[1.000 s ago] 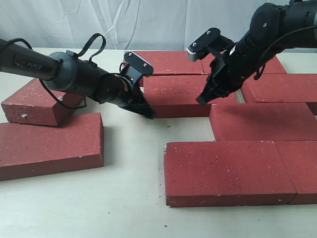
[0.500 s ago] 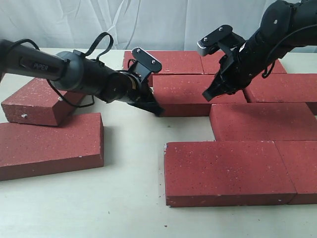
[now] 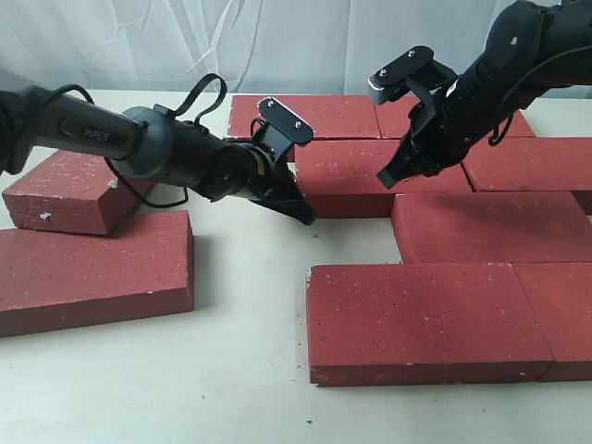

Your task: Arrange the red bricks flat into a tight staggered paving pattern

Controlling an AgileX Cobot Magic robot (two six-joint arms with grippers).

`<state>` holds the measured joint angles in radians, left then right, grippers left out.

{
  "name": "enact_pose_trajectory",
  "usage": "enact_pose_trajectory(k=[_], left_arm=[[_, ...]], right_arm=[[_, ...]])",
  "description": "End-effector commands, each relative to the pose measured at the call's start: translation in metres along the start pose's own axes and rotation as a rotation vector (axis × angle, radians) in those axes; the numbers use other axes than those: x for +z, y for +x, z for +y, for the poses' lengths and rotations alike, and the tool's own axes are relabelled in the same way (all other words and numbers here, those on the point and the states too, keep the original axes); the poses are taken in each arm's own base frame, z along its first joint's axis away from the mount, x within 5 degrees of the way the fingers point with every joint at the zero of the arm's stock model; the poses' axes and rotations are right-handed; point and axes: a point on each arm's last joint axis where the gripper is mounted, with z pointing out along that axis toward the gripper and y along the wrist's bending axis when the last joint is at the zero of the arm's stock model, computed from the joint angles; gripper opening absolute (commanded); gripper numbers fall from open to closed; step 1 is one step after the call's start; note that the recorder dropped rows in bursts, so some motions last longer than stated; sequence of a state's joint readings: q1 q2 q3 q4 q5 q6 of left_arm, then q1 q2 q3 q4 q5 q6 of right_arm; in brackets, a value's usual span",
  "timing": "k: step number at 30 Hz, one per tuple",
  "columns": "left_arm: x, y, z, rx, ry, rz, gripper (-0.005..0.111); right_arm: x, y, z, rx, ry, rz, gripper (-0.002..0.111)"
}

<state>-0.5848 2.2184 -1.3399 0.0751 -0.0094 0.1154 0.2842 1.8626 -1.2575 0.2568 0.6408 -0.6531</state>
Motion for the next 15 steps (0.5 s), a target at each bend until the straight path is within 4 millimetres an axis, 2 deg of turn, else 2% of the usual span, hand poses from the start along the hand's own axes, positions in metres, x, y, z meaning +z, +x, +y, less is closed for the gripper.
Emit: enact_pose_trajectory(k=[1,9,15], left_arm=[[0.008,0.001,-0.005,-0.012,0.007,-0.005,0.000],[0.009,-0.004,-0.021,0.035,0.031,-0.029,0.000],[0.009,-0.003,-0.019,0.042,0.028,-0.020,0.000]], right_arm=[[-0.004,-0.004,-0.002,0.024,0.007,-0.035,-0.001],[-0.004,-0.004,-0.002,0.031,0.004,-0.040,-0.001],[-0.004,-0.004,-0.002,0.033,0.003,-0.041,-0.001]])
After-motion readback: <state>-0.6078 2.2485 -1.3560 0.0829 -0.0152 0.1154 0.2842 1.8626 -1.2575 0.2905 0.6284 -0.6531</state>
